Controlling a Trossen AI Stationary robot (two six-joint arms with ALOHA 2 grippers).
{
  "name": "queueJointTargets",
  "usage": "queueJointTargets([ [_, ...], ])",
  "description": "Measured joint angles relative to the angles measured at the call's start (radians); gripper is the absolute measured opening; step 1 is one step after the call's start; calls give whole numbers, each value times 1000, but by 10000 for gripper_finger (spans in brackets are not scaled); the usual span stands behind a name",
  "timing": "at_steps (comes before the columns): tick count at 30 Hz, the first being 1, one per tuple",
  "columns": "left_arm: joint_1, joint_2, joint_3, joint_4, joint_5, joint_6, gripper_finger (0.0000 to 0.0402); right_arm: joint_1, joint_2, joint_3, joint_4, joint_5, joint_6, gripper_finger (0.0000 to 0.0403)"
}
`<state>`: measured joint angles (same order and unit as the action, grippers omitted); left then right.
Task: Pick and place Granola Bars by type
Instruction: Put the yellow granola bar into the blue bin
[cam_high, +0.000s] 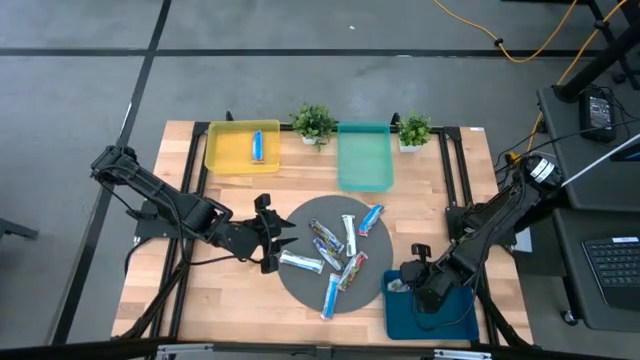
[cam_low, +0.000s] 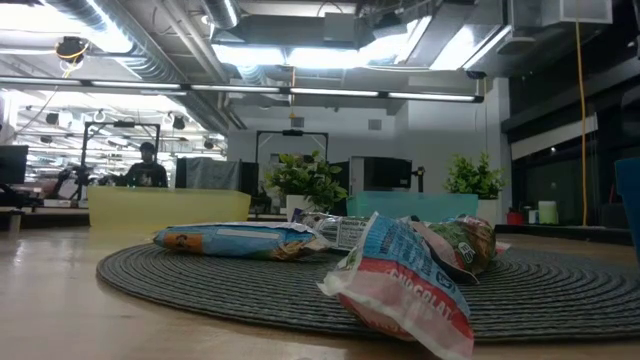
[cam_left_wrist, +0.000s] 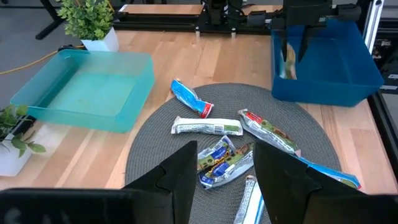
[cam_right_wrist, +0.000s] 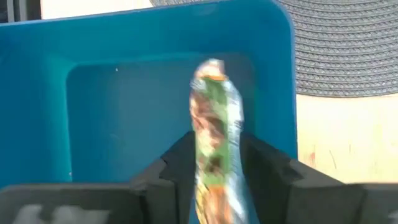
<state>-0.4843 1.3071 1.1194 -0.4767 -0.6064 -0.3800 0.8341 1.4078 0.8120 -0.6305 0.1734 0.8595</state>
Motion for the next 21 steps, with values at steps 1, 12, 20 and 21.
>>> queueJointTargets([
  [1, 0, 0, 0, 0, 0, 0, 148, 0, 0, 0, 0, 0, 0, 139],
  [12, 5, 33, 0, 0, 12, 41, 148, 0, -1, 71, -43, 117, -84, 181],
  [20, 5, 174, 0, 0, 126, 117, 148, 0, -1, 158, -13, 324, -282, 181],
  [21, 5, 194, 0, -1, 131, 118, 148, 0, -1, 159, 3, 349, -310, 181],
])
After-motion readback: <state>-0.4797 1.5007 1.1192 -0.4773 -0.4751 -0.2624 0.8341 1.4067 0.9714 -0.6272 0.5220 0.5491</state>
